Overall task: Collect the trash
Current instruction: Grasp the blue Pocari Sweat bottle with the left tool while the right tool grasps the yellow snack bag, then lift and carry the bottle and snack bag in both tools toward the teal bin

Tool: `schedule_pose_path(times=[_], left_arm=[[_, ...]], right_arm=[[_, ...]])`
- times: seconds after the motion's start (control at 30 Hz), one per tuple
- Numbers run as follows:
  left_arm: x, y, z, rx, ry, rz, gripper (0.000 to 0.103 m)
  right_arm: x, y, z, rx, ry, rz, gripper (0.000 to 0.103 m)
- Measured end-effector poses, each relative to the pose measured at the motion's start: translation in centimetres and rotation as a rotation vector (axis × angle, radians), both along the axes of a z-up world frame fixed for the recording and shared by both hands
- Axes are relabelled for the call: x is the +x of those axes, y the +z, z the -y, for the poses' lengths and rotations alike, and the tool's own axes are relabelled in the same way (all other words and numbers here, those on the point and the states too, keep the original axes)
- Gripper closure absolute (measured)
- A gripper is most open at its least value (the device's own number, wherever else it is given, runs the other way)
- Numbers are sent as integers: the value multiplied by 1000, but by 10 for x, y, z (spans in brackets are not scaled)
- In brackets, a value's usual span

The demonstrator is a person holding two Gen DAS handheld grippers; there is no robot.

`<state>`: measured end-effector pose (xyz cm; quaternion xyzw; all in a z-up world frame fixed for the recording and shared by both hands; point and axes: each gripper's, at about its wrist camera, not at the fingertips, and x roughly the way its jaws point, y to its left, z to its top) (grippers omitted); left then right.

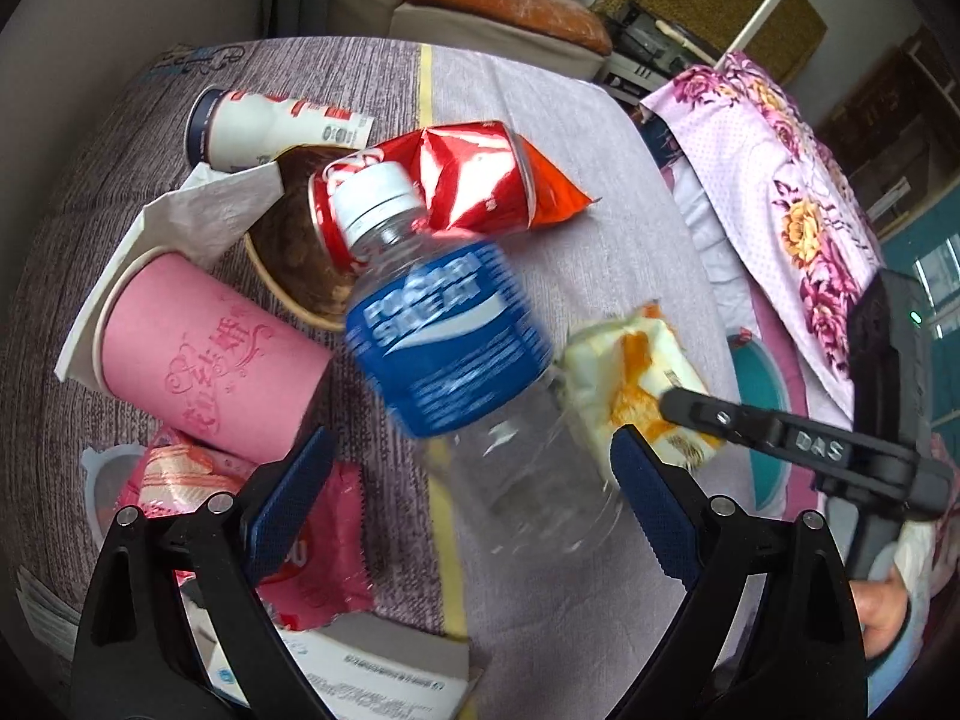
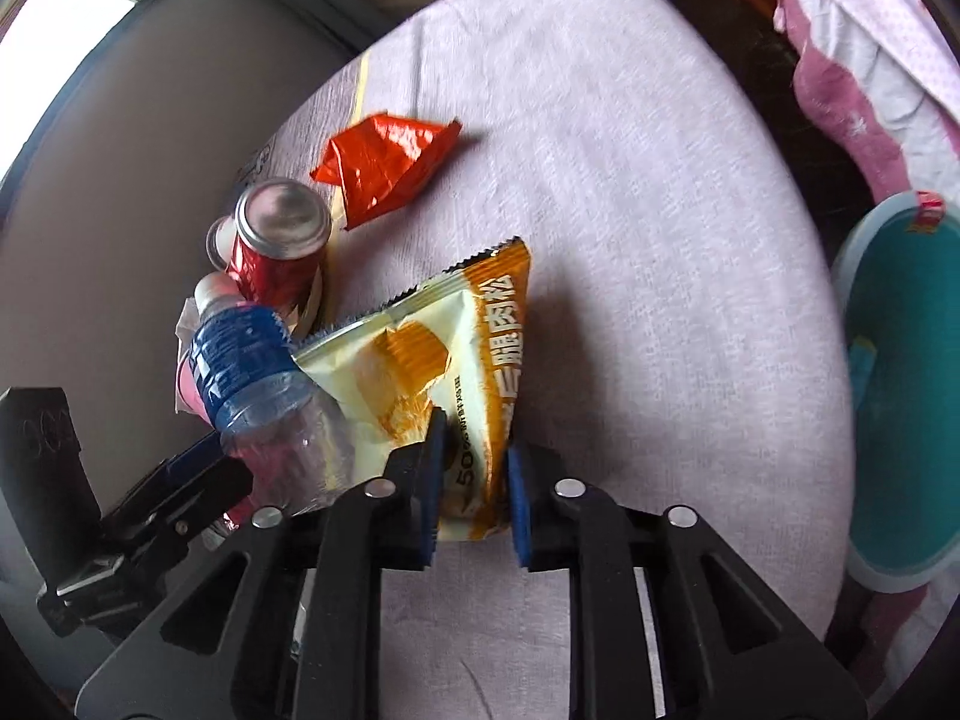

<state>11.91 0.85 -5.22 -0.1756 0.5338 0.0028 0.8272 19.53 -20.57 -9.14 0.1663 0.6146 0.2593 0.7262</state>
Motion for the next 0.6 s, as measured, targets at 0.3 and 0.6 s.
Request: schedule_pose_path(times=[0.3,0.6], left_arm=[[8,-9,29,47,-32,14,26],[-5,-19,71,50,-284,-29,28]], right_arm=[[-21,23,52,-57,-90,82,88],[-38,26,90,-90,-156,105,88]])
